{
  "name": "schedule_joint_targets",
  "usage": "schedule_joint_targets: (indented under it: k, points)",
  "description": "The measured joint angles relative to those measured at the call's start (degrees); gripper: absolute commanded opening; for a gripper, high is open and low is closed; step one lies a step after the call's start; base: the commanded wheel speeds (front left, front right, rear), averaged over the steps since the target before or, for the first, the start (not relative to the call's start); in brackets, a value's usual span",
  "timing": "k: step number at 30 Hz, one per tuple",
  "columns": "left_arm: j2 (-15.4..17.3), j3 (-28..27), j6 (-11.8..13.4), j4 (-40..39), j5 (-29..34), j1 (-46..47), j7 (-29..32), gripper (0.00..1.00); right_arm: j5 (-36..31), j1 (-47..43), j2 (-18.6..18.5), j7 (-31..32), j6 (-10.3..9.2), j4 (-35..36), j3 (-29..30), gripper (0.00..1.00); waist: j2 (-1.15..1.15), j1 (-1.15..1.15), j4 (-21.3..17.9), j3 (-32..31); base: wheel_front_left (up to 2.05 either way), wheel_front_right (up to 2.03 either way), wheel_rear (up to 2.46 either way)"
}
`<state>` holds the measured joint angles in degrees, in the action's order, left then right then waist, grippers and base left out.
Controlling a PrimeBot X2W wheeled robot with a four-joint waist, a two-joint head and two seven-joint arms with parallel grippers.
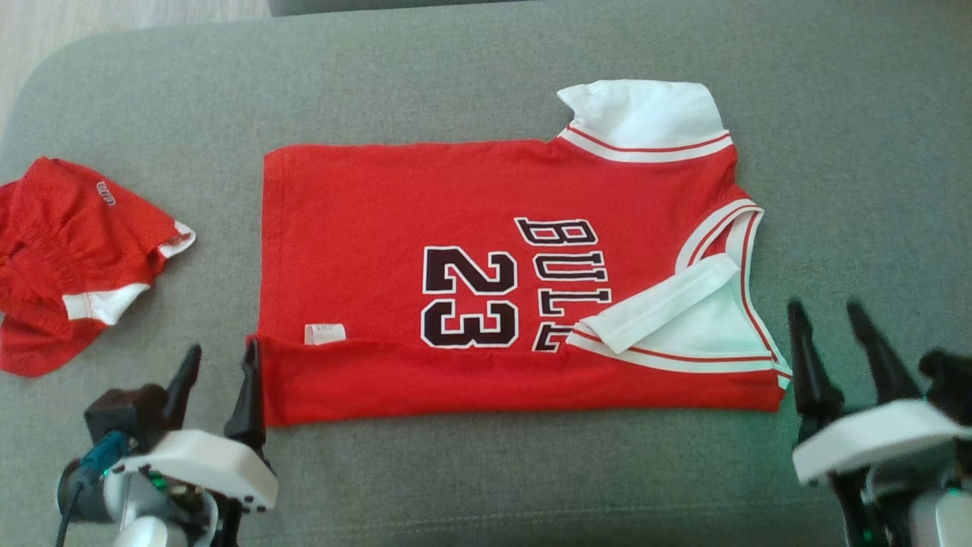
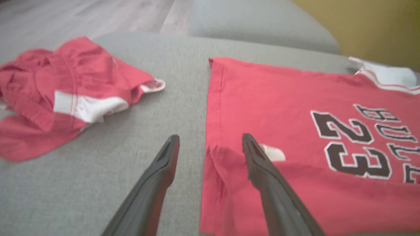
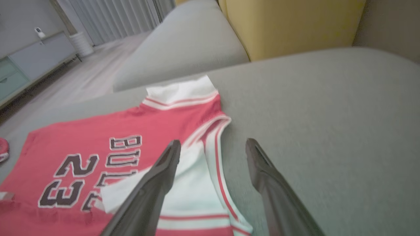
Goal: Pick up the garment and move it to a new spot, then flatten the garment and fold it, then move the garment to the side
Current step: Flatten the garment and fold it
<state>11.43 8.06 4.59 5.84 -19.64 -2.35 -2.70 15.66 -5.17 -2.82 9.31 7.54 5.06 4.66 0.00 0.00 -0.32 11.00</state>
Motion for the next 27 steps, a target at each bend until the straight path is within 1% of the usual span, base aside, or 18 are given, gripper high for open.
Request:
schedule_joint_targets:
  k: [5,6,11,19,23,27]
  points:
    - [0.0,0.0,1.5,-4.2,2.1,0.5,-2.2,1.0,-1.2,4.3,-1.3,-1.7,0.0,3.4,-2.3,1.0,0.0,0.0,0.1,-0.9,0.0,0.0,0.0]
    - [0.0,0.1,1.5,-4.7,2.4,0.7,-2.3,1.0,-1.3,4.9,-1.6,-1.8,0.0,3.8,-2.7,1.0,0.0,0.0,0.1,-1.2,0.0,0.0,0.0]
    - [0.1,0.6,2.4,-7.4,3.5,2.1,-2.5,1.0,-1.6,5.8,-1.7,-1.7,0.0,4.7,-3.6,1.0,0.0,0.0,0.2,-1.9,0.0,0.0,0.0]
    - [0.1,0.9,2.8,-7.7,3.9,2.2,-2.4,1.0,-1.6,5.8,-1.7,-1.3,0.0,4.6,-3.9,1.0,0.0,0.0,0.3,-1.6,0.0,0.0,0.0]
    - [0.1,1.0,2.7,-7.6,3.8,2.9,-2.4,1.0,-1.6,5.9,-1.7,-1.2,0.0,4.5,-3.9,1.0,0.0,0.0,0.4,-0.7,0.0,0.0,0.0]
    - [0.5,1.7,0.4,-4.7,2.5,8.0,-1.0,1.0,-1.6,6.1,-1.7,-1.1,0.0,4.6,-3.9,1.0,0.0,0.0,0.6,1.1,0.0,0.0,0.0]
